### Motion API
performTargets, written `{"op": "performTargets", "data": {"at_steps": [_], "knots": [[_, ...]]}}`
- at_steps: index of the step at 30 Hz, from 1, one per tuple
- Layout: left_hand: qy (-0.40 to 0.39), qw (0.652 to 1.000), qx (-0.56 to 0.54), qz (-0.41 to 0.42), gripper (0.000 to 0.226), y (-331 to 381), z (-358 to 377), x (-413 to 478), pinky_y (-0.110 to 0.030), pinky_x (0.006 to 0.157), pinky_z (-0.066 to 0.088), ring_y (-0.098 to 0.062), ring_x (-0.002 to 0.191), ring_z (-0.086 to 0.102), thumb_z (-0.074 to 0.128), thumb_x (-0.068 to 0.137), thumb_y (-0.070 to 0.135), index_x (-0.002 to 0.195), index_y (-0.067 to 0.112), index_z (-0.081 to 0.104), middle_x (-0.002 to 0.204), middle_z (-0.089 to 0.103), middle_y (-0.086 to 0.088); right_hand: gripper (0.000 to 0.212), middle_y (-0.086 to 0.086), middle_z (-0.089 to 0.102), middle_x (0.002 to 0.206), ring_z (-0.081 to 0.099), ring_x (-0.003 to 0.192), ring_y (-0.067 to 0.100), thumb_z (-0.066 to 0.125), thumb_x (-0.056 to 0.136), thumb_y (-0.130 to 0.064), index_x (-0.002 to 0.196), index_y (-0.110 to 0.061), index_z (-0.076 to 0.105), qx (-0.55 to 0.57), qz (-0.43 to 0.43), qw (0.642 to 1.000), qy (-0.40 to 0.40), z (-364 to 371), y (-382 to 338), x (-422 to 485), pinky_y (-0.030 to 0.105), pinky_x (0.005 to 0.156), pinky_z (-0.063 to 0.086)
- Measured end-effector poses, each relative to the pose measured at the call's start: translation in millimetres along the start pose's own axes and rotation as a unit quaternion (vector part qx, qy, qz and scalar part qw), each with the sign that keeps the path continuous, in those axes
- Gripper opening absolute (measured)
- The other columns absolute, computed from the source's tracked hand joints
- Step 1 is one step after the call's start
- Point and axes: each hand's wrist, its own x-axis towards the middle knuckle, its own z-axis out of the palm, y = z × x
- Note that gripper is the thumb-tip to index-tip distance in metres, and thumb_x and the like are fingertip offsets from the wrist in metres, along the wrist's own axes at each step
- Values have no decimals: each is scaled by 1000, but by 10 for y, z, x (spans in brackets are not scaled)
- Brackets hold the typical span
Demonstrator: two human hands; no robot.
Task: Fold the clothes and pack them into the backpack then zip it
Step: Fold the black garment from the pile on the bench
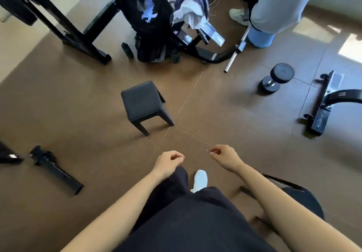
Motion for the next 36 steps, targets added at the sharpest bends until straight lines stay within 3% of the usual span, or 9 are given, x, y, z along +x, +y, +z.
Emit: {"op": "performTargets", "data": {"at_steps": [6, 11, 15, 19, 25, 28, 30, 36], "knots": [[-11, 998, -48, -32, 12, 606, -461, 1127, -32, 90, 54, -15, 86, 68, 68, 94, 19, 89, 26, 76, 87, 75, 7, 22, -5, 74, 93, 70, 94, 21, 60, 95, -28, 109, -21, 75, 31, 46, 998, 2, -709, -478, 1031, 40, 90, 56], [-23, 998, -64, -8, 15, 1289, -1084, 2136, -27, 79, 50, -9, 76, 63, 67, 94, 20, 84, 29, 74, 80, 73, 8, 25, -4, 75, 100, 70, 94, 19, 59, 94, -26, 113, -20, 75, 15, 68, 997, -18, -1242, -1036, 1870, 41, 93, 56], [-27, 998, -60, 9, 13, 1878, -1722, 2804, -31, 87, 55, -10, 80, 65, 64, 96, 18, 94, 21, 76, 87, 74, 7, 25, -4, 73, 99, 68, 96, 17, 59, 97, -25, 115, -17, 75, -6, 41, 999, -20, -1834, -1638, 2491, 31, 93, 52], [-21, 999, -33, 21, 14, 2421, -2324, 3429, -32, 87, 54, -13, 86, 68, 63, 97, 22, 99, 20, 77, 88, 73, 7, 20, -5, 74, 91, 68, 88, 15, 62, 96, -25, 110, -21, 75, 36, 10, 999, 0, -2420, -2177, 3117, 30, 89, 52], [13, 997, -62, -32, 14, 2890, -2880, 4312, -29, 81, 56, -13, 87, 72, 64, 95, 25, 95, 23, 78, 92, 77, 6, 14, 2, 76, 89, 69, 82, 14, 64, 94, -19, 102, -25, 74, 75, -15, 997, -27, -2977, -2722, 4263, 24, 80, 53], [37, 991, -100, -84, 15, 3075, -3102, 4697, -21, 71, 50, -8, 78, 69, 63, 96, 21, 93, 20, 78, 92, 78, 5, 14, -2, 75, 92, 70, 86, 13, 64, 92, -22, 100, -29, 74, 64, -33, 996, -57, -3230, -2994, 4922, 26, 85, 54], [61, 980, -148, -118, 16, 3198, -3263, 4939, -22, 68, 47, -11, 73, 66, 62, 97, 15, 91, 18, 77, 89, 77, 1, 13, -2, 75, 94, 70, 88, 13, 64, 92, -22, 99, -28, 74, 43, -44, 995, -81, -3410, -3233, 5340, 19, 82, 53], [121, 952, -246, -138, 18, 3627, -4113, 5639, -16, 65, 49, -11, 76, 65, 59, 101, 14, 100, 12, 77, 92, 76, -2, 17, -8, 75, 94, 68, 92, 10, 63, 92, -28, 100, -25, 77, -17, -97, 991, -94, -3954, -4204, 6557, 30, 87, 54]]}}
